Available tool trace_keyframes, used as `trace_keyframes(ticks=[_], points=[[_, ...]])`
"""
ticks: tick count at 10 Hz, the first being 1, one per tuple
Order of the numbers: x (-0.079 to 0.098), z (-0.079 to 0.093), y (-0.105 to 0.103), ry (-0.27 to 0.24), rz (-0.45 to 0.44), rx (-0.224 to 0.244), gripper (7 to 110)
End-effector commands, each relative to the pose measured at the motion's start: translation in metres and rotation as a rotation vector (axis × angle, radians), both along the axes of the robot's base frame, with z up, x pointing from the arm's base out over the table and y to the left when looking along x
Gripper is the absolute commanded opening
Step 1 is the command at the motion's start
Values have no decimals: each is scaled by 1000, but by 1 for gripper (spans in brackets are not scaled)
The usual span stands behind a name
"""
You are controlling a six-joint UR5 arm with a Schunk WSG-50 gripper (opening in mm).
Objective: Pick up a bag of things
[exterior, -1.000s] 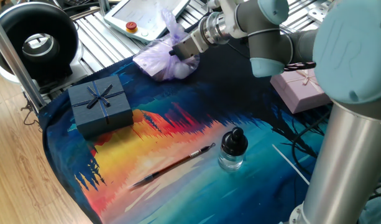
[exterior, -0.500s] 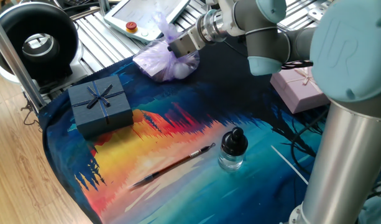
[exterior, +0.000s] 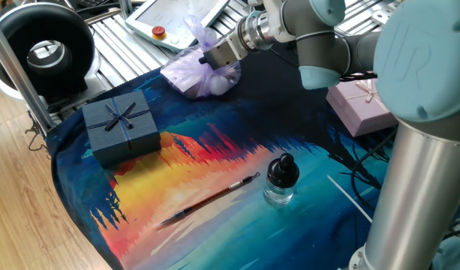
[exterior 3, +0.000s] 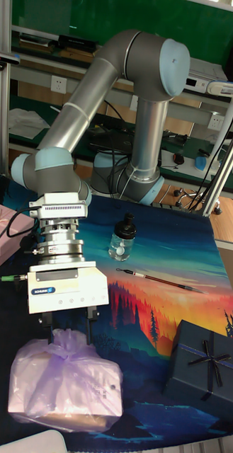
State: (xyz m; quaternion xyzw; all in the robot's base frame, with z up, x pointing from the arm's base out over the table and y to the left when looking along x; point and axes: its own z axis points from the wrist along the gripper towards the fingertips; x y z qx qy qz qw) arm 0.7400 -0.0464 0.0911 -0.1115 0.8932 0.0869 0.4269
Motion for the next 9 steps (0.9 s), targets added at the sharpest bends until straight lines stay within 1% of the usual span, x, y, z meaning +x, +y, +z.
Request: trace_keyframes(ticks=[1, 3, 4, 5, 6, 7, 8, 9], points=[[5, -1, -11, -2, -31, -17, 66], [6, 2, -24, -16, -47, -67, 66], [8, 2, -38, -19, -87, -103, 66], [9, 1, -44, -18, -114, -113, 66], [10, 3, -29, -19, -85, -65, 66], [13, 6, -23, -20, -80, -40, 66], [15, 9, -18, -23, -77, -23, 66], [15, 10, -18, -28, -78, -21, 66]])
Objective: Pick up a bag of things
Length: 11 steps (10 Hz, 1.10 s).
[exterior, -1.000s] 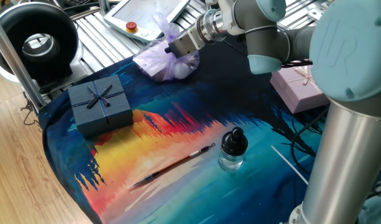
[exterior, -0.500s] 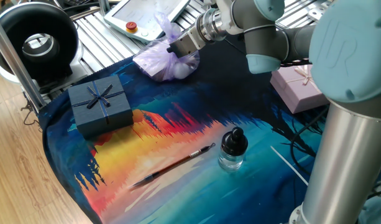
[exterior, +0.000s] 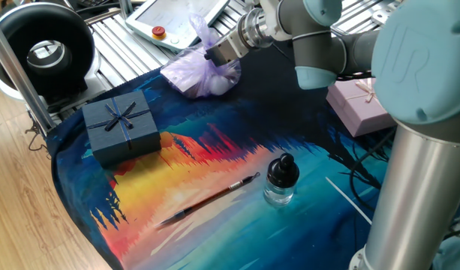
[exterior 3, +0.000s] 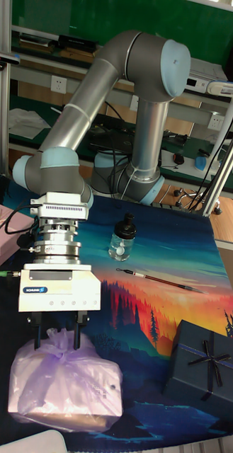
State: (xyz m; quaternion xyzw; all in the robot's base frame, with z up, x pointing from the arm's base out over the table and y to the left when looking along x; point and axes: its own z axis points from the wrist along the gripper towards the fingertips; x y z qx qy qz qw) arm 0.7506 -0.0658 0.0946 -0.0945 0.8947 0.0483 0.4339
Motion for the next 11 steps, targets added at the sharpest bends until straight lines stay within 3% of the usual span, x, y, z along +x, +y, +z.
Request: trace_keyframes(ticks=[1, 2, 5, 9, 11], points=[[4, 4, 3, -9, -11, 50, 66], [5, 0, 7, -2, -9, 72, 66], [5, -12, -2, 12, -22, 31, 66], [1, -18, 1, 16, 6, 35, 66], [-4, -22, 12, 25, 29, 93, 66]])
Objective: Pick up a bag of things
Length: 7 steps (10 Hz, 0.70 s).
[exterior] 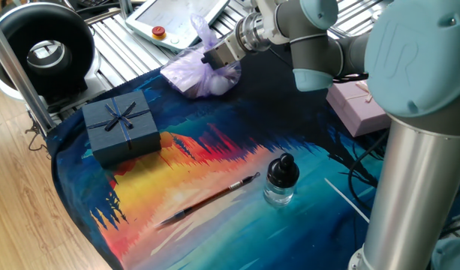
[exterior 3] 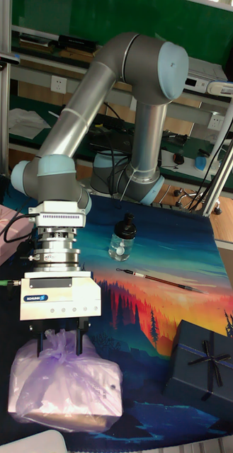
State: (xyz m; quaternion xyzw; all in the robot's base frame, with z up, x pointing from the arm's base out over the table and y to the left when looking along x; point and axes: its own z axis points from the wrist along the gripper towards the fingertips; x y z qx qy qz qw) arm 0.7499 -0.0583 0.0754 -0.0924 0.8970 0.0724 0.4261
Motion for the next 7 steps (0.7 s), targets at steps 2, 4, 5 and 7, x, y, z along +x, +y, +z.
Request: trace_keyframes(ticks=[2, 4, 5, 7], points=[[-1, -6, 7, 1, 10, 62, 66], [2, -5, 9, -2, 11, 63, 66], [4, -4, 10, -3, 8, 66, 66], [7, -3, 11, -4, 2, 66, 66]])
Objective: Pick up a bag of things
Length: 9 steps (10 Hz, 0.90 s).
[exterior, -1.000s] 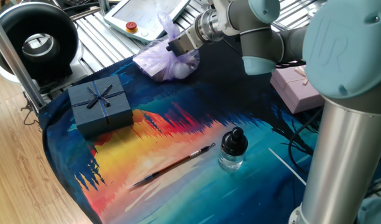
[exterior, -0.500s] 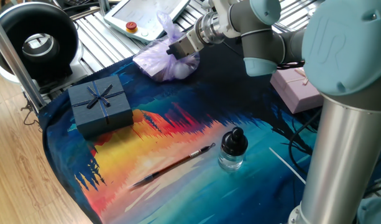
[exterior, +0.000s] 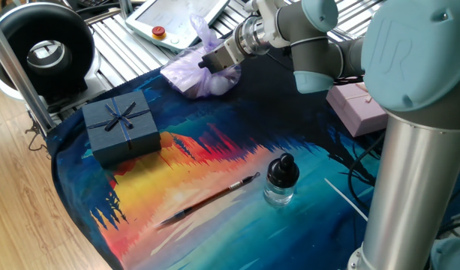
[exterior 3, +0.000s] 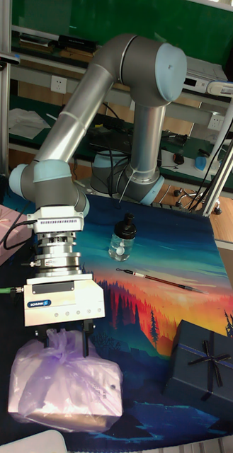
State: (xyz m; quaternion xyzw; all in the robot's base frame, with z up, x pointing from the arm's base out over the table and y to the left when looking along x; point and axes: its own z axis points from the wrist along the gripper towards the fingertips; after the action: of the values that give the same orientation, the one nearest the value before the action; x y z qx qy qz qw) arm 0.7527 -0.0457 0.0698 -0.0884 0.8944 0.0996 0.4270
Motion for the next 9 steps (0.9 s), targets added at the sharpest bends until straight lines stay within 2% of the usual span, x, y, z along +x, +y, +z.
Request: trace_keyframes(ticks=[1, 7, 8, 9], points=[[5, 2, -2, -5, -15, 14, 66], [5, -7, -3, 20, -33, 27, 66], [7, -8, -1, 19, -34, 32, 44], [8, -8, -1, 21, -38, 35, 44]])
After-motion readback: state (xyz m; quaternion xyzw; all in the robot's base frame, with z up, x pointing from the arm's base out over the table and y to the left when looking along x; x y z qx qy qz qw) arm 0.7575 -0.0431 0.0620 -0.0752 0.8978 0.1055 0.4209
